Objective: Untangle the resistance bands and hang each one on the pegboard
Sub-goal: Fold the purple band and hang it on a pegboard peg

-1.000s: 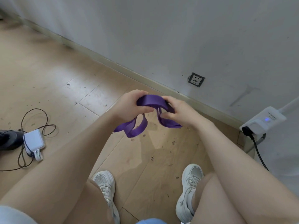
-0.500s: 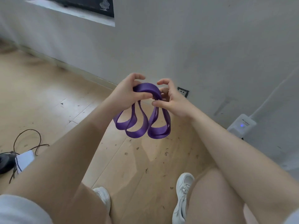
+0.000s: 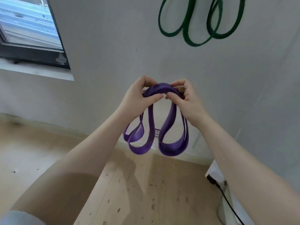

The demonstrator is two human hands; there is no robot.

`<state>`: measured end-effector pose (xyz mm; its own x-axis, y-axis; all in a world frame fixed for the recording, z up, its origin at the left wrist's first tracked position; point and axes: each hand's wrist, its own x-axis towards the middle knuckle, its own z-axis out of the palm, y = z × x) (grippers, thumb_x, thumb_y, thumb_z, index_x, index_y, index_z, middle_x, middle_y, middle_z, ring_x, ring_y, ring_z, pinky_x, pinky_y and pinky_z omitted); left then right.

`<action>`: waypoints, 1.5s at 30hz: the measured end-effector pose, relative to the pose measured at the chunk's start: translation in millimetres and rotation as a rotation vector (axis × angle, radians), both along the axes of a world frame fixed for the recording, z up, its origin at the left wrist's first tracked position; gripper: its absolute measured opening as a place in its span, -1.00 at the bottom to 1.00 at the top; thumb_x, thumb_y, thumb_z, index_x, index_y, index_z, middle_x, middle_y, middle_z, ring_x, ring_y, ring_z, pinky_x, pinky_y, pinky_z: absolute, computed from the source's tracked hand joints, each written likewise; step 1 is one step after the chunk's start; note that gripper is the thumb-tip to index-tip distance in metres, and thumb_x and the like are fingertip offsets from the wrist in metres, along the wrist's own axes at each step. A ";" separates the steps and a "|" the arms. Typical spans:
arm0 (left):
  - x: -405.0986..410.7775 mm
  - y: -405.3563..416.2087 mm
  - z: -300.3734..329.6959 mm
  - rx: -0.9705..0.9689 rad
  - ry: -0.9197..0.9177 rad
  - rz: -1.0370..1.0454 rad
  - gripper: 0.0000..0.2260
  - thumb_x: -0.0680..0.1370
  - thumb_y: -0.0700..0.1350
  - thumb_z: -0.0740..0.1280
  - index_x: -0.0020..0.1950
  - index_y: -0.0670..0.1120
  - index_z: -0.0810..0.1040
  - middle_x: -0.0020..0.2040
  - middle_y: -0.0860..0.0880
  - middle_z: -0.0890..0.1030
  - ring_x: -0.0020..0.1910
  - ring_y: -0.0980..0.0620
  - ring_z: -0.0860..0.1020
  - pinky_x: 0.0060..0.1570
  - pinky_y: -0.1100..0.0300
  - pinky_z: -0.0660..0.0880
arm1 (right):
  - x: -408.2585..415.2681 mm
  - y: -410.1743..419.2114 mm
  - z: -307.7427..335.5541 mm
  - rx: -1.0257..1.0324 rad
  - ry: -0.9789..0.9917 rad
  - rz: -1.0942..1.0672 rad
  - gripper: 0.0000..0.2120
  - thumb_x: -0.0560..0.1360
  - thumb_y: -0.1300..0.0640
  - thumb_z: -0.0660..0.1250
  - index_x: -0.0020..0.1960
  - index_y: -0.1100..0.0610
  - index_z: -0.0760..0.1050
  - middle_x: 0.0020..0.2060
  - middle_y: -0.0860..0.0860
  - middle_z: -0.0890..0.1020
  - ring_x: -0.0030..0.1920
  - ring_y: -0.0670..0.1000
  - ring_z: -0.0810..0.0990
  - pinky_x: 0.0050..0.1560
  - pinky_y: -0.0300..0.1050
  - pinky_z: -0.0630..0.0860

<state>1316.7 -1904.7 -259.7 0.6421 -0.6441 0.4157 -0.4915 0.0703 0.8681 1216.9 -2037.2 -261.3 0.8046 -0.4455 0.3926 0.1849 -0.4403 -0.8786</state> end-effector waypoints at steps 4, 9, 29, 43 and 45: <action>16.2 -31.3 55.5 0.030 -0.064 -0.053 -0.75 0.43 -0.16 0.45 -0.03 0.08 0.45 -0.08 0.13 0.57 -0.13 0.14 0.58 -0.05 0.20 0.54 | 4.3 -26.3 49.6 0.000 0.026 -0.047 -0.75 0.51 0.24 0.33 0.00 -0.07 0.36 -0.11 -0.04 0.58 -0.08 -0.11 0.55 0.01 -0.22 0.48; 7.2 -46.0 162.2 0.102 -0.090 -0.140 -0.77 0.43 -0.12 0.45 0.00 0.07 0.46 -0.06 0.14 0.58 -0.12 0.17 0.58 -0.05 0.25 0.52 | -19.7 -42.4 158.0 -0.001 0.072 -0.113 -0.74 0.48 0.25 0.36 -0.01 -0.07 0.39 -0.06 -0.11 0.60 -0.03 -0.23 0.56 0.03 -0.34 0.46; -54.8 -162.9 364.1 0.142 0.043 -0.122 -0.80 0.55 -0.21 0.28 0.12 -0.03 0.35 -0.07 0.08 0.47 -0.14 0.21 0.47 -0.11 0.43 0.40 | -60.0 -128.0 381.5 0.006 0.227 -0.305 -0.78 0.52 0.23 0.30 0.12 0.02 0.42 -0.06 -0.17 0.54 -0.02 -0.21 0.52 0.01 -0.44 0.42; -49.1 -221.7 348.6 0.257 0.124 0.098 -0.77 0.59 -0.20 0.19 0.24 -0.10 0.33 0.03 -0.15 0.51 -0.08 0.00 0.49 -0.10 0.28 0.38 | -19.2 -197.5 360.6 -0.152 0.327 -0.151 -0.81 0.56 0.18 0.24 0.17 0.11 0.36 -0.07 -0.08 0.52 -0.08 -0.20 0.49 -0.04 -0.38 0.39; -47.8 -226.1 347.1 0.278 0.113 0.109 -0.77 0.59 -0.19 0.18 0.25 -0.11 0.32 0.03 -0.17 0.50 -0.12 0.01 0.47 -0.11 0.23 0.37 | -16.3 -201.5 354.2 -0.181 0.332 -0.136 -0.77 0.58 0.16 0.21 0.22 0.15 0.33 -0.05 -0.07 0.51 -0.09 -0.21 0.48 -0.06 -0.42 0.38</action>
